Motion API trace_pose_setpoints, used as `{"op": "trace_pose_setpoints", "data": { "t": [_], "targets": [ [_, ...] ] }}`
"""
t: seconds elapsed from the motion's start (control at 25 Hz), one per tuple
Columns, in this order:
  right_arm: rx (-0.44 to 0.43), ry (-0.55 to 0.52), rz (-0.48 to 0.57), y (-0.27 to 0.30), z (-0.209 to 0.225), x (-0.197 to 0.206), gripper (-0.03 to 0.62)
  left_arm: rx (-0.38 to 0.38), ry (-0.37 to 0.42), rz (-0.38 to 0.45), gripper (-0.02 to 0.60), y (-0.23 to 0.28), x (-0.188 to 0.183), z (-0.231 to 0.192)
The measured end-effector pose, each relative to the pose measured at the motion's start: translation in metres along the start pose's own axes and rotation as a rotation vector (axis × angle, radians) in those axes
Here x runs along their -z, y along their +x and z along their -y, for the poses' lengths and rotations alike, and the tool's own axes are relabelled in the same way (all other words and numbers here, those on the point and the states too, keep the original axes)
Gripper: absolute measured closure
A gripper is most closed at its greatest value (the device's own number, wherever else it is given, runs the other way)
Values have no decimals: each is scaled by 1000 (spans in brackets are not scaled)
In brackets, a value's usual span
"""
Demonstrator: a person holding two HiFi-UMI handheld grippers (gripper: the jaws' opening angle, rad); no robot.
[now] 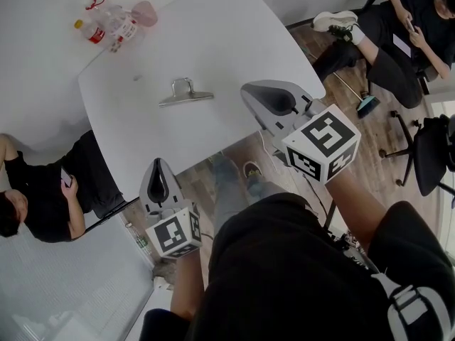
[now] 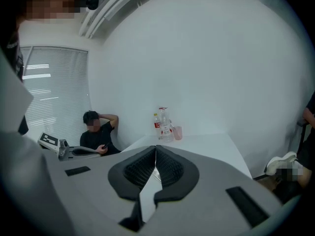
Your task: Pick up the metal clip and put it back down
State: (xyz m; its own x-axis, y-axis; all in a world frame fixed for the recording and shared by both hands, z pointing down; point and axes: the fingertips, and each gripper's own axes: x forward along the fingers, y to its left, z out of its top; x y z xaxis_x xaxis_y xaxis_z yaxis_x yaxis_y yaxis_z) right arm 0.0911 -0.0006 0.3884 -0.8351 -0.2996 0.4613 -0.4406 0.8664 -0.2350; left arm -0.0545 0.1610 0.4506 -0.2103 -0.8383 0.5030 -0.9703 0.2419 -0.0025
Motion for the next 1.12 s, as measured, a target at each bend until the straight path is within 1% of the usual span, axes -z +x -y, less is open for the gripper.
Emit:
{"op": "trace_pose_setpoints", "data": {
  "t": [0.4,0.6,0.84,1.12],
  "targets": [
    [-4,4,-17,49,10,-6,576,15,-18,-23,560,43,4,-29],
    [-10,-2,-42,77,13,-10,576,32,-29,-35,559,69,6,-49],
    [-26,-27,-65,116,9,-23,576,60,-35,-47,558,100,6,-76],
    [-60,-55,-96,147,2,-35,574,96,-60,-64,559,126,8,-95]
  ]
}}
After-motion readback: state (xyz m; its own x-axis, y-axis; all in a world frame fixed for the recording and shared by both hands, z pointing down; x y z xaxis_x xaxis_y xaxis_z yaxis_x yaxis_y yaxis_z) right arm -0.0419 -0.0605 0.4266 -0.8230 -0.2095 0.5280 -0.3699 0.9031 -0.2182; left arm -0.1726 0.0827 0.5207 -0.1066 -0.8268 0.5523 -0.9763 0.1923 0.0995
